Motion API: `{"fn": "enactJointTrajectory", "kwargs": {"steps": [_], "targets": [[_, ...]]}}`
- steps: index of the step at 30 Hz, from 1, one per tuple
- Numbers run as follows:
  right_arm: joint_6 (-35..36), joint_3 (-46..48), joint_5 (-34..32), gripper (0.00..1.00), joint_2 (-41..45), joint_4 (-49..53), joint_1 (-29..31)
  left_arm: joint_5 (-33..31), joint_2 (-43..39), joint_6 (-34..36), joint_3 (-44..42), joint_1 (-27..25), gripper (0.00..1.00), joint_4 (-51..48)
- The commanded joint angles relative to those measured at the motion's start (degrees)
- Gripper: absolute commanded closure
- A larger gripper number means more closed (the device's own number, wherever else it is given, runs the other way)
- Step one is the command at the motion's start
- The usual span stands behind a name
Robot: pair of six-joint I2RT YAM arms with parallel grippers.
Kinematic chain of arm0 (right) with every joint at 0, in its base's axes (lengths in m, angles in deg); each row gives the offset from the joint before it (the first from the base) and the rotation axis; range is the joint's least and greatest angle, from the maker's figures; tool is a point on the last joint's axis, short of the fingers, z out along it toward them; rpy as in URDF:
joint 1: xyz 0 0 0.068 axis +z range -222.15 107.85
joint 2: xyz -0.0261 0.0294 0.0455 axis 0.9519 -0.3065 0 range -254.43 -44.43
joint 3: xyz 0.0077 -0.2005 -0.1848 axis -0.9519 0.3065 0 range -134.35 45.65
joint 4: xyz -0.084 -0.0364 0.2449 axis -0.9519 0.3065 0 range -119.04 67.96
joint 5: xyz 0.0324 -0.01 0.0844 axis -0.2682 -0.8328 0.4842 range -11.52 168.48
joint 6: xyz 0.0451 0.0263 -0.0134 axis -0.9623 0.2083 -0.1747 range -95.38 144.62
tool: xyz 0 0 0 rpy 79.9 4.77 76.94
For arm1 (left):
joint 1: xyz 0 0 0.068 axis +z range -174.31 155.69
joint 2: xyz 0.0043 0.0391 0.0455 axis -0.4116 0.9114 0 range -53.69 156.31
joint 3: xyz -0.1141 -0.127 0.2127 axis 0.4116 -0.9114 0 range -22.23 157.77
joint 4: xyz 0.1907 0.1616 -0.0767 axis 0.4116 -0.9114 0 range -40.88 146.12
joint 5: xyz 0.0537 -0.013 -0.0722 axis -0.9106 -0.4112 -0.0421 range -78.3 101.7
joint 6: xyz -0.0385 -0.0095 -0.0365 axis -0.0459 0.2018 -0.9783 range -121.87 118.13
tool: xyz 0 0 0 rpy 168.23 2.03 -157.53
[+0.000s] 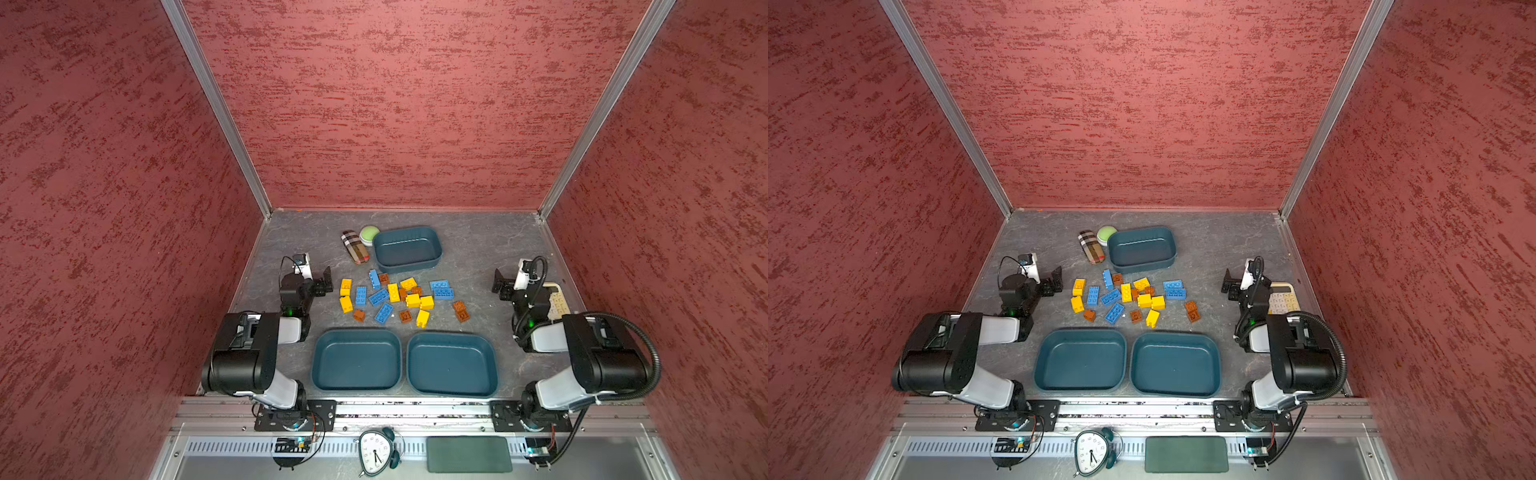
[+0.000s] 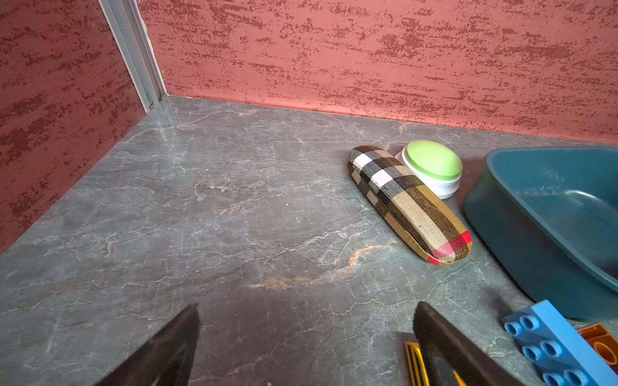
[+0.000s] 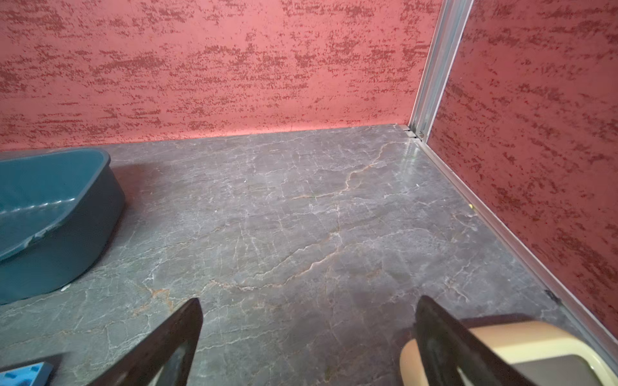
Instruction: Sort the legos into containers by color
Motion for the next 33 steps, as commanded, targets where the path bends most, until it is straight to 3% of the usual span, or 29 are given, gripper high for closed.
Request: {"fn": "enactJointTrajectory", "kwargs": {"steps": [1,29,33], "targets": [[-0.84,-0.97,-1.84,0.01,-0.36,-3.70,-0.46,1.03,0.59,1.02,0.96,0.48,0.01,2.29],[-0.83,-0.81,-1.77,0.01,-0.29,-3.92,-0.46,1.02,0.53,1.03,1.02,0.46,0.01,2.29],[0.20,-1.44,1.14,0.01,2.50,-1.02,-0.46,-0.31,-0.68,2.14,1.32,-0.87,0.01,0.50]]}}
